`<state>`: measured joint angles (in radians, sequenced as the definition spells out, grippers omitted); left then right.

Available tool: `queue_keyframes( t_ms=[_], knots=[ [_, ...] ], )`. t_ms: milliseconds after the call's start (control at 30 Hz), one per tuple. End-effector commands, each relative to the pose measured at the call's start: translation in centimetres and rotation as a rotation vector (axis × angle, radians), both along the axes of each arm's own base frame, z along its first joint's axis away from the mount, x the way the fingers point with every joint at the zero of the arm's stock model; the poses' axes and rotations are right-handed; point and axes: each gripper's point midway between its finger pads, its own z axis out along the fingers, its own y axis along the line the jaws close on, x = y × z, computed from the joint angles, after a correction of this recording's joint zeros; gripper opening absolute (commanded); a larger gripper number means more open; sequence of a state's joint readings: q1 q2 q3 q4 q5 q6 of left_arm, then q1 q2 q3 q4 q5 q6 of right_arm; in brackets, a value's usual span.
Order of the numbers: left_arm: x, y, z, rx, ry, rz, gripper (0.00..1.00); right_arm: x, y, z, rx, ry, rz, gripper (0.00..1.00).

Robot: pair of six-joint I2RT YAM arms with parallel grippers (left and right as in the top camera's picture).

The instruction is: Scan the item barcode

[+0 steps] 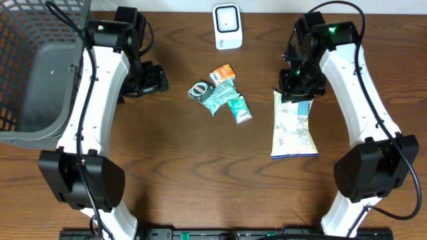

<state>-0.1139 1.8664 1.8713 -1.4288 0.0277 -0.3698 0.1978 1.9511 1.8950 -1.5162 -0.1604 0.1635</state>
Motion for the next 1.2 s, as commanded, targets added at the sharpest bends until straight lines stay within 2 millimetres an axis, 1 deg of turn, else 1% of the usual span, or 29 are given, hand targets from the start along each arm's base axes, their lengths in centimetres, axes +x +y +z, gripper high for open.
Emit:
queue_keyframes(
  t_ms=[0,667,1167],
  knots=[
    [-0.22,0.01,0.5,-0.004,-0.012,0.006,0.98,-0.12,0.33,0.78,0.01,-0.031,0.019,0.22],
    [-0.22,0.01,0.5,-0.004,-0.012,0.006,0.97,-0.06,0.36,0.78,0.01,-0.033,0.019,0.22],
    [-0.22,0.0,0.5,-0.004,-0.012,0.006,0.98,-0.07,0.74,0.79,0.011,-0.037,0.03,0.23]
  ],
)
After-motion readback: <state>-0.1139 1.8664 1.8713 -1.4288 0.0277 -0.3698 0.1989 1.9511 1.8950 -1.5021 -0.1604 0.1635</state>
